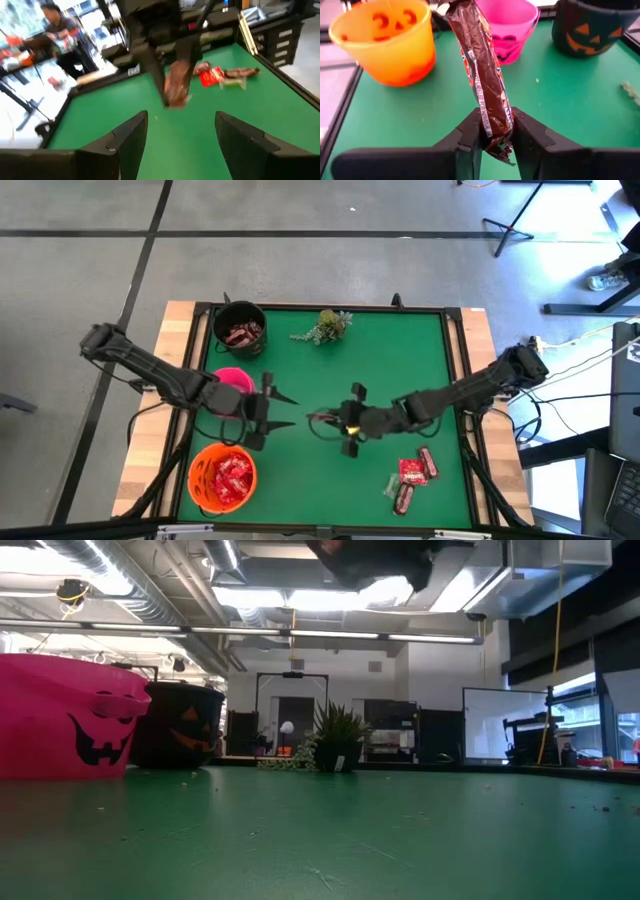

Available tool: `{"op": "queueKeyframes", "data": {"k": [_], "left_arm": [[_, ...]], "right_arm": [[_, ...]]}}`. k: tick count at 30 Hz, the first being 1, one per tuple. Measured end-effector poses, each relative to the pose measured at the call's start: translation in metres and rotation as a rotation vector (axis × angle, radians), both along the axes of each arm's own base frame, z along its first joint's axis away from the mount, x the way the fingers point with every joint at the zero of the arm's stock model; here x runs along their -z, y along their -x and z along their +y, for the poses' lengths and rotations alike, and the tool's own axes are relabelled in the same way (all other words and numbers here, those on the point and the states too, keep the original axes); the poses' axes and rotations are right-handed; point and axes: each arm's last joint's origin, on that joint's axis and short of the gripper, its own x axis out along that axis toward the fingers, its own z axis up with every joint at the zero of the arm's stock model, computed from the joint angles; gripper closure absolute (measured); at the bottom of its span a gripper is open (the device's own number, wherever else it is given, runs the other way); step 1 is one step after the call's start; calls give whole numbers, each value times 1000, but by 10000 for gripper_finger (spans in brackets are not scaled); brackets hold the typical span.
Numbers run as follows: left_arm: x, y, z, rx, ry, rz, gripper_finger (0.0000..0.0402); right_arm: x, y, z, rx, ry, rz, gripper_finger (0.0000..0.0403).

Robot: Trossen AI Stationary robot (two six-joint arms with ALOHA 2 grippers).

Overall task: Sort candy
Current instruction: Put the brown chocolate into the black bucket

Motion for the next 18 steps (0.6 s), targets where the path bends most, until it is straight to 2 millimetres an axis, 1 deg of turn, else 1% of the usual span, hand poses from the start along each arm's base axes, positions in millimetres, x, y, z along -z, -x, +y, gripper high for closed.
{"op": "queueKeyframes", "data": {"k": [4, 7, 13, 18], "left_arm": [[1, -10, -3, 9, -18, -53, 179], [2, -14, -1, -1, -15, -60, 179], [4, -18, 7, -45, 23, -53, 179], [0, -20, 7, -32, 59, -99, 179]], "right_arm": [[-3, -6, -9, -20, -20, -30, 316], [-4, -8, -13, -12, -20, -42, 316], [-12, -13, -14, -39, 7, -121, 315], [-18, -17, -18, -45, 12, -187, 315]]}}
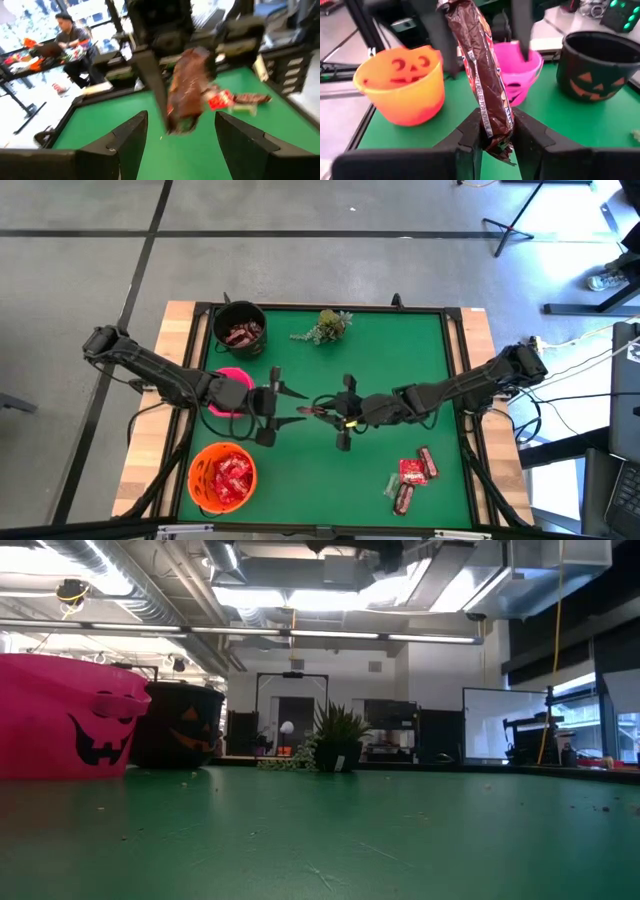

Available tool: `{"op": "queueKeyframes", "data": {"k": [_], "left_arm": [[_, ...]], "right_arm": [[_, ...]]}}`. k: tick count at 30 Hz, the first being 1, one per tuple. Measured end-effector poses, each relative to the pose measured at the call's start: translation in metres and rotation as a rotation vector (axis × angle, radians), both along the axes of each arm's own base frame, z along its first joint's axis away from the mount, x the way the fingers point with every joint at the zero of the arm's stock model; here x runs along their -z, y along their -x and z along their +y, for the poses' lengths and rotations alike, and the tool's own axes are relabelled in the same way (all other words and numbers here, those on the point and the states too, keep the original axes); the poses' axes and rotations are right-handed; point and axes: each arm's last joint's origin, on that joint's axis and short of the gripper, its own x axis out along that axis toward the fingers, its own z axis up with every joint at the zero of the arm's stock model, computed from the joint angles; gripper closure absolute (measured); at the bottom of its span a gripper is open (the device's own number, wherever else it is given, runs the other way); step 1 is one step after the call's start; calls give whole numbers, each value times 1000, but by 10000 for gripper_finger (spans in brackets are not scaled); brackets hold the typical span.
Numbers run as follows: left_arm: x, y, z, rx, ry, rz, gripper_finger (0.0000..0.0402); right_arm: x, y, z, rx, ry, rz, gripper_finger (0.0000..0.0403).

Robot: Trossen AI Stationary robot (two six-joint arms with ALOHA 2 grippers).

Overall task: Sort candy
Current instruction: Put the brown chocolate into the black bucket

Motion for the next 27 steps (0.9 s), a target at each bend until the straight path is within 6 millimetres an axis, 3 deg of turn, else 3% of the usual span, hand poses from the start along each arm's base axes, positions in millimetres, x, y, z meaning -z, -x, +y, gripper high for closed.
{"op": "queueKeyframes", "data": {"k": [19, 27], "left_arm": [[-11, -5, 10, -18, 33, -112, 180], [-12, -5, 10, -13, -8, -121, 235]], "right_arm": [[-11, -10, -13, -5, 3, -124, 315], [-11, -9, -12, -9, 1, -127, 315]]}}
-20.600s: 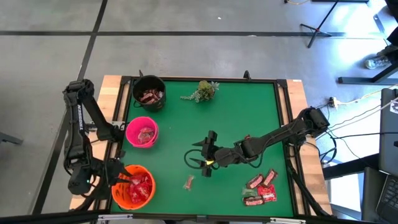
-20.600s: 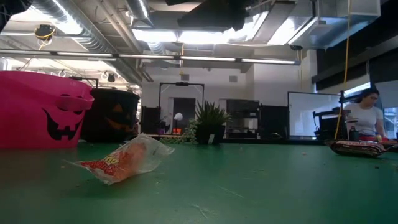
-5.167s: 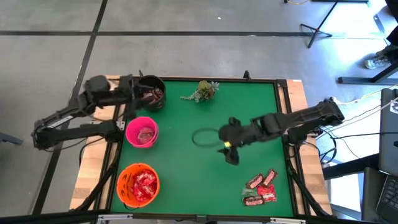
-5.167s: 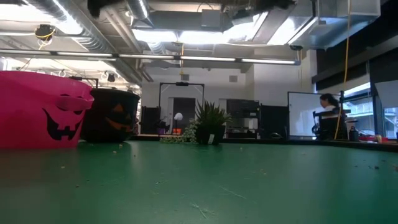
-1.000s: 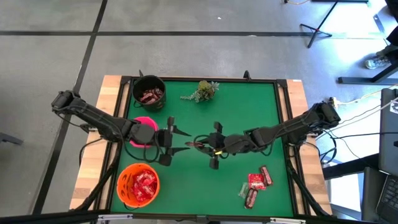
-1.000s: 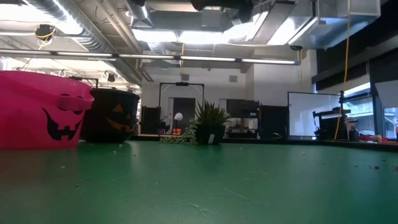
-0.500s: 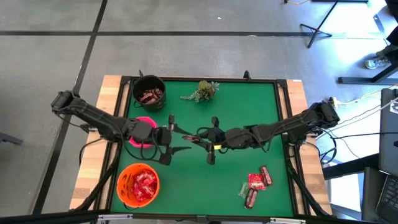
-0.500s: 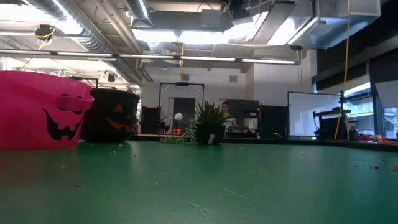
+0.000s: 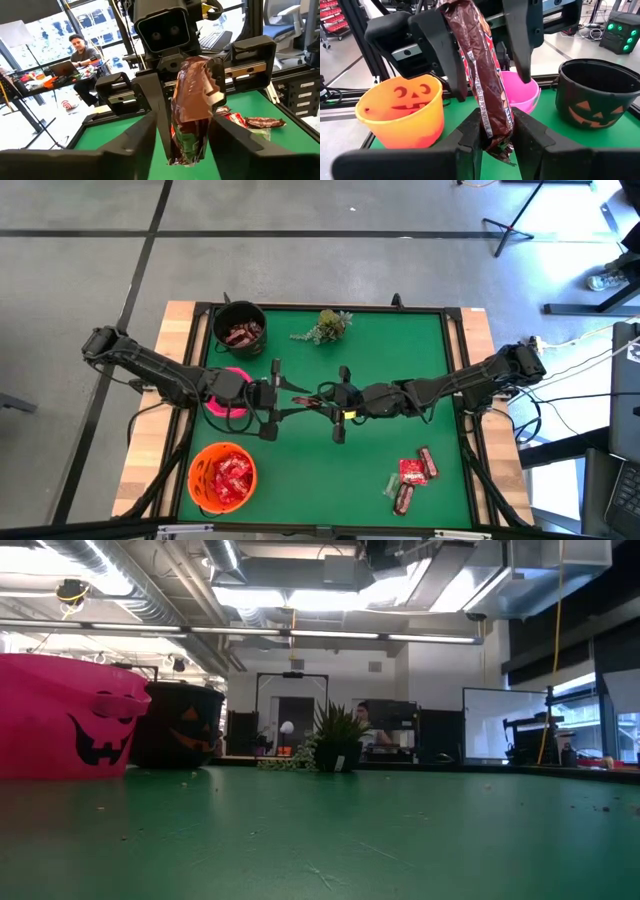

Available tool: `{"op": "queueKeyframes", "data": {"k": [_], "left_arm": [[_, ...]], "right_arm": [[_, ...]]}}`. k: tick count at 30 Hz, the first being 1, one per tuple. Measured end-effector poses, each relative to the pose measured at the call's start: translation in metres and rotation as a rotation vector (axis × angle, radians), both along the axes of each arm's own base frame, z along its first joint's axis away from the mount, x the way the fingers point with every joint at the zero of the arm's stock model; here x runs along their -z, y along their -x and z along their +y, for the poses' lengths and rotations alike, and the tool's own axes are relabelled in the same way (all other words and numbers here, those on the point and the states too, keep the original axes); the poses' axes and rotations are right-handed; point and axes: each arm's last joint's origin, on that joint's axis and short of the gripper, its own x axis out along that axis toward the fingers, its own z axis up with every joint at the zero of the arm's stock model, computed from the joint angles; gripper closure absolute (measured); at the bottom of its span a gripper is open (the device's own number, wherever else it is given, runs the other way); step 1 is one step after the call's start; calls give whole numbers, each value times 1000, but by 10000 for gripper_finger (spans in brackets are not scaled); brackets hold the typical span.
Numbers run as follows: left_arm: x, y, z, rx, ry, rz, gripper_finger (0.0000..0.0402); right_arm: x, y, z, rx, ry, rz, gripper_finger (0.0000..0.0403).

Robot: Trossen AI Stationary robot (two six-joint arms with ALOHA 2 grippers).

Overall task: Sort candy
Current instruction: Put the brown chocolate into the black bucket

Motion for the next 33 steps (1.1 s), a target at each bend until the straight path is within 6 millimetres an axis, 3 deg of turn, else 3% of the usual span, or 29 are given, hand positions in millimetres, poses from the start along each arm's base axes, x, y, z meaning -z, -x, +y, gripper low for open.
{"op": "queueKeyframes", "data": {"k": [7, 12, 17, 23, 28, 33], "left_arm": [[0, 0, 0, 2, -1, 1, 313], [0, 0, 0, -10, -8, 1, 354], [-4, 8, 5, -101, -61, 18, 363], [-17, 40, 25, -408, -189, 100, 342], [-25, 77, 59, -810, -301, 204, 341], [-30, 106, 92, -943, -244, 237, 339]], "right_arm": [[0, 0, 0, -4, 0, 3, 303], [2, 0, 0, -4, 4, 18, 235], [3, 2, 0, -3, 13, 48, 157], [-4, 14, -4, 15, 12, 95, 115], [-10, 21, -6, 24, -17, 105, 120], [-9, 21, -6, 18, -16, 121, 130]]}}
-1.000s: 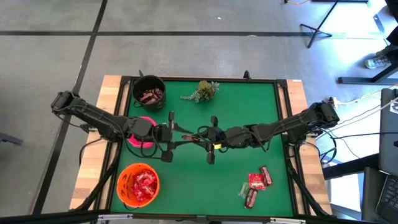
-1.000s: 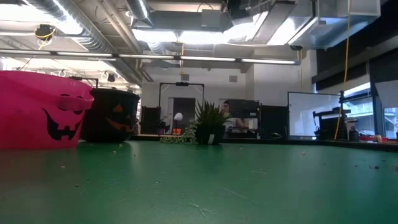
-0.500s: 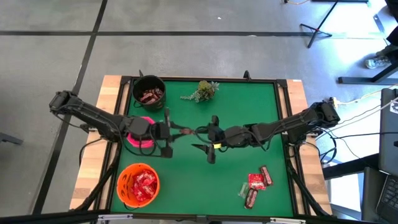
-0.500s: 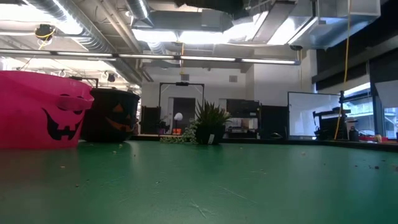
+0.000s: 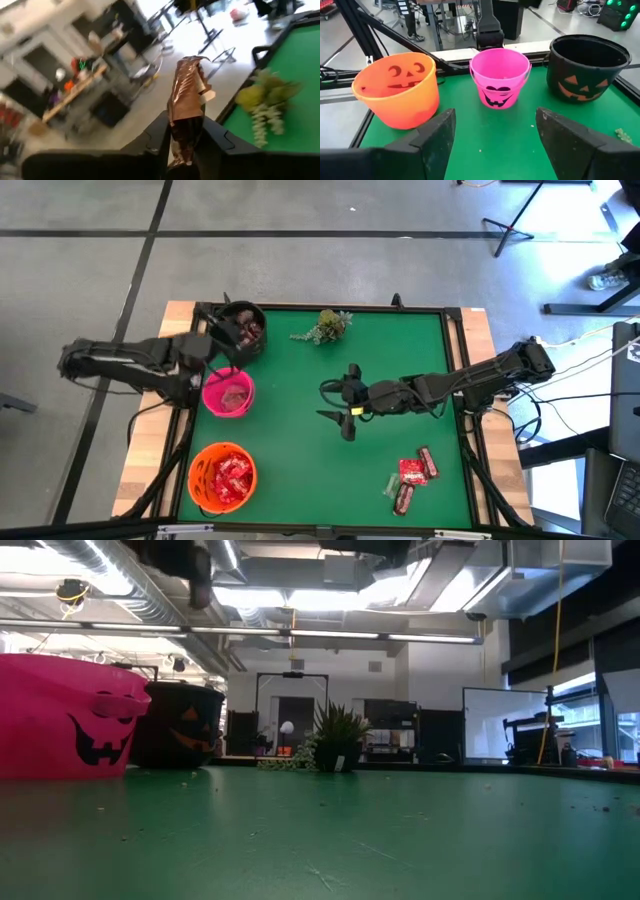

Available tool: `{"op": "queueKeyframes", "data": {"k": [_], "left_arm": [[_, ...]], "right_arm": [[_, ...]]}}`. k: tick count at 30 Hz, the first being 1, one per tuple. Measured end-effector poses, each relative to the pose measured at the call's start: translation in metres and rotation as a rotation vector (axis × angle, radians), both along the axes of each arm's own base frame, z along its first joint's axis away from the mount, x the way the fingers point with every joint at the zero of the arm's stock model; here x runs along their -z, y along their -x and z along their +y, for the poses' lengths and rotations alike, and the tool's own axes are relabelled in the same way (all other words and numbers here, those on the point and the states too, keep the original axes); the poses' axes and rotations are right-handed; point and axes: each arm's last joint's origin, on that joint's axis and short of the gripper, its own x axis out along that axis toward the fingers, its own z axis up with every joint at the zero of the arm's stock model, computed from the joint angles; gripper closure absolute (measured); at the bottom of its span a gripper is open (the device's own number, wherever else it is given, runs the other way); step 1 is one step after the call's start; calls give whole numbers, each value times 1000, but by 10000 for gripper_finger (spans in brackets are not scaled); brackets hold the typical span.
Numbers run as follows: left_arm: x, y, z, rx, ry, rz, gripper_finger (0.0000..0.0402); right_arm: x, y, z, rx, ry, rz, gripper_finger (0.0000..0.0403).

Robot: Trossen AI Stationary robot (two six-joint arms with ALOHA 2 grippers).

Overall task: Sort candy
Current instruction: Put the brown chocolate into the black bucket

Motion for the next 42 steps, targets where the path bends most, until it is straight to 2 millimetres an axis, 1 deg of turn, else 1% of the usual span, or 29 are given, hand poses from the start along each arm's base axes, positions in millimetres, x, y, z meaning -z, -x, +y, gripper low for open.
{"op": "queueKeyframes", "data": {"k": [2, 5, 10, 13, 16, 21, 24, 26, 29, 33, 35, 37, 39, 42], "left_arm": [[0, 10, 12, -42, 34, -19, 336], [1, 19, 25, -60, 95, -38, 333], [12, 27, 44, -122, 201, 0, 325], [18, 30, 54, -142, 273, 13, 311], [20, 32, 60, -131, 318, 7, 286], [21, 35, 66, -107, 368, -12, 224], [20, 35, 66, -79, 392, -32, 196], [15, 34, 62, 13, 425, -62, 188], [2, 32, 53, 254, 497, -173, 186], [-14, 24, 34, 669, 584, -309, 189], [-20, 20, 25, 810, 585, -331, 190], [-23, 17, 15, 885, 572, -334, 190], [-26, 14, 5, 919, 541, -338, 191], [-29, 9, -8, 956, 518, -349, 191]], "right_arm": [[0, 0, 0, 1, -2, 5, 131], [2, 1, 0, 7, -14, 24, 131], [5, 2, 0, -2, -33, 55, 132], [7, 3, 0, 3, -39, 78, 132], [8, 3, 0, -2, -41, 88, 132], [10, 4, 1, -28, -70, 110, 132], [7, 9, 1, -63, -90, 177, 132], [-1, 14, 1, -78, -121, 251, 132], [-9, 27, 7, -113, -162, 412, 132], [-1, 49, 28, -128, -204, 617, 132], [5, 62, 41, -116, -222, 725, 132], [14, 76, 53, -85, -235, 818, 132], [24, 91, 66, -32, -255, 904, 132], [36, 111, 80, 139, -366, 983, 132]]}}
